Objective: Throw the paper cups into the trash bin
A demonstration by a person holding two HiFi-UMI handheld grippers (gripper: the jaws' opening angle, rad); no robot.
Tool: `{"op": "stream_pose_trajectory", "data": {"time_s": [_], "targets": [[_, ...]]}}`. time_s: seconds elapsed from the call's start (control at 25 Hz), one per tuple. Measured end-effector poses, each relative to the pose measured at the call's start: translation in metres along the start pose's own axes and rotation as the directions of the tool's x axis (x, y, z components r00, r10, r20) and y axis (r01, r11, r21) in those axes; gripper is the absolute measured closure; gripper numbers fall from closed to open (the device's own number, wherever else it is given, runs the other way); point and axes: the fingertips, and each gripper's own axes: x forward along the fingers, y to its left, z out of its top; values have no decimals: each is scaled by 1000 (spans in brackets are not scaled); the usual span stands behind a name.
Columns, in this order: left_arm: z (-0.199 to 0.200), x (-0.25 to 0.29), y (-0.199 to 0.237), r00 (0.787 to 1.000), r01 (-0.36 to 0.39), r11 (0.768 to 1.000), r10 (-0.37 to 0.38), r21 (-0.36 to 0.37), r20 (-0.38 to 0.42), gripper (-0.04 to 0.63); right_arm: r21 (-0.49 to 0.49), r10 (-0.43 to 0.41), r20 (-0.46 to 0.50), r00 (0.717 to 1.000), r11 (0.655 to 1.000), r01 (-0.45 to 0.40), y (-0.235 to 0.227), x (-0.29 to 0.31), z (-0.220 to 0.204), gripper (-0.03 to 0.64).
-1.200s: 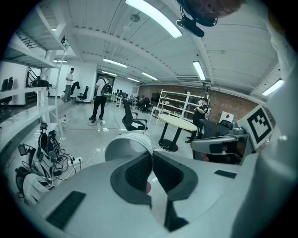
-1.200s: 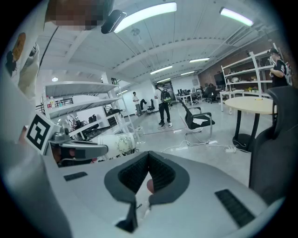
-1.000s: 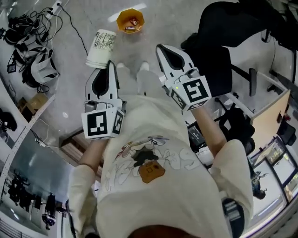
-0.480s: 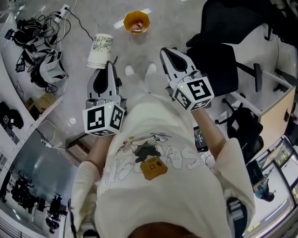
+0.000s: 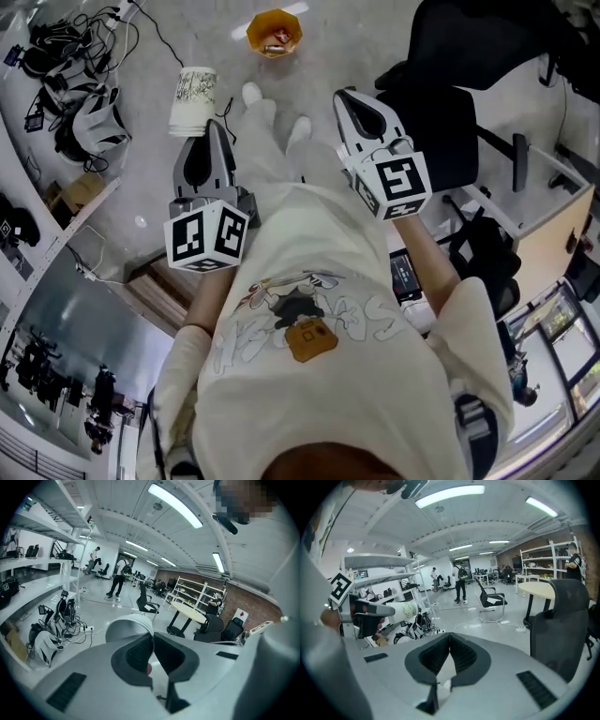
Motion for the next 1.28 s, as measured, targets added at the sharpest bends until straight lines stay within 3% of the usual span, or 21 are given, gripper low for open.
{"op": "stream_pose_trajectory", "data": {"time_s": [0.28,0.44,0.68,0.92,1.28], "targets": [[40,71,30,998,61,998,-61,4,-15,574,-67,67,26,997,996,-65,19,77,41,609],[55,109,53,996,80,997,-80,20,-30,574,-146,53,-2,999,988,-53,19,126,54,609],[33,162,68,987,84,996,-82,12,-138,574,-172,50,-47,998,983,-57,-10,177,49,609],[2,193,66,978,34,999,-36,-12,-207,574,-134,58,-14,998,989,-59,-43,208,40,609],[-86,270,85,940,-7,1000,1,-18,-340,574,-55,107,-56,993,992,-110,-86,257,-20,609]]}}
